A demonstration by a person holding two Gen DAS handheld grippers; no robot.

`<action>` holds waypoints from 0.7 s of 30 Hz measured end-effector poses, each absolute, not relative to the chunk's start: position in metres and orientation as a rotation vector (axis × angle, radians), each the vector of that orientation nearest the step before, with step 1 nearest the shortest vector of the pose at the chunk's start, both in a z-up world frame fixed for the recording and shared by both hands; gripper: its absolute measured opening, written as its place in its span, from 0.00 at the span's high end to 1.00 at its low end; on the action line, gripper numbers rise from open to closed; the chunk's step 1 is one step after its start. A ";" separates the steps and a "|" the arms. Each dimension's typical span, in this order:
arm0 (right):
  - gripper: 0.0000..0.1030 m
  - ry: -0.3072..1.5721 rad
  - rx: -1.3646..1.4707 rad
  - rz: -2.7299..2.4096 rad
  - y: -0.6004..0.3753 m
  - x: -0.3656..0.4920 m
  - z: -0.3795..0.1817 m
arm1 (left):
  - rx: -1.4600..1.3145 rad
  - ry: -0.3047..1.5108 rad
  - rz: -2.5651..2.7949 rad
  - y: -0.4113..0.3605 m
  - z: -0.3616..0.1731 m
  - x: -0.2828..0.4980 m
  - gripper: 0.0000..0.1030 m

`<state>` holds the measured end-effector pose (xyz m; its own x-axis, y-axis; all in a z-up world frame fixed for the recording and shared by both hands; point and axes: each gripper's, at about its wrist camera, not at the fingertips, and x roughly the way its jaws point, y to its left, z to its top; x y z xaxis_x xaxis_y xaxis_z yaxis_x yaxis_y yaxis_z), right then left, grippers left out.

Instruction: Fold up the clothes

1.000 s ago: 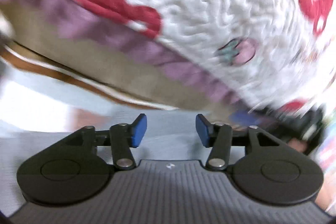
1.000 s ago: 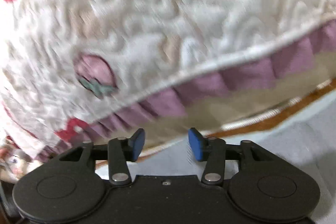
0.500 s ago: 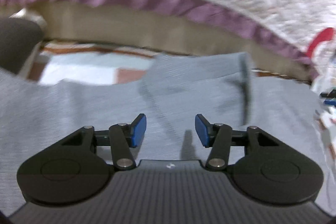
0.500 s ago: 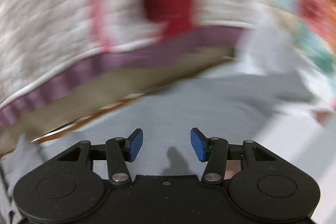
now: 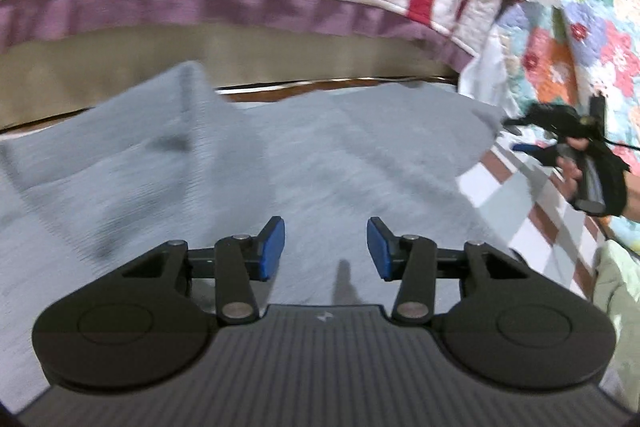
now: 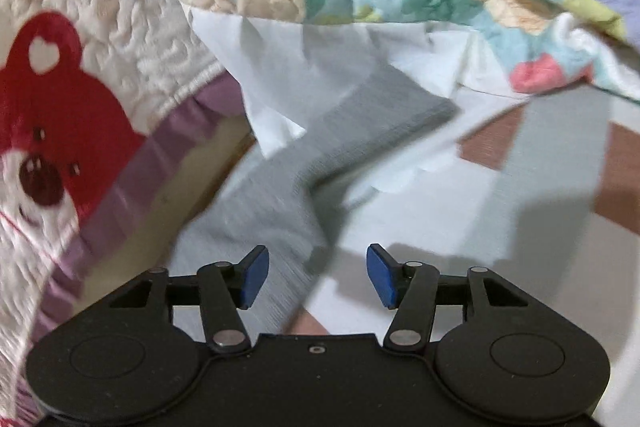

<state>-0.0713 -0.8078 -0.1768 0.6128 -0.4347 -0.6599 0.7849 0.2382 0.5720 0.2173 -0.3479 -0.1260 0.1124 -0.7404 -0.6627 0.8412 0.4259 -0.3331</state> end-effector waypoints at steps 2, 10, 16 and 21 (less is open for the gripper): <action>0.40 0.375 1.011 -0.868 -0.813 -0.063 -0.177 | 0.161 0.883 -1.181 -0.365 -0.129 0.215 0.57; 0.51 0.633 0.656 -0.753 -0.823 0.009 -0.167 | 0.222 0.915 -1.205 -0.392 -0.147 0.203 0.57; 0.93 0.499 0.555 -0.736 -0.830 0.003 -0.122 | 0.211 0.948 -1.207 -0.394 -0.156 0.195 0.57; 0.93 0.402 0.483 -0.858 -0.842 -0.021 -0.086 | 0.261 0.918 -1.196 -0.392 -0.156 0.189 0.57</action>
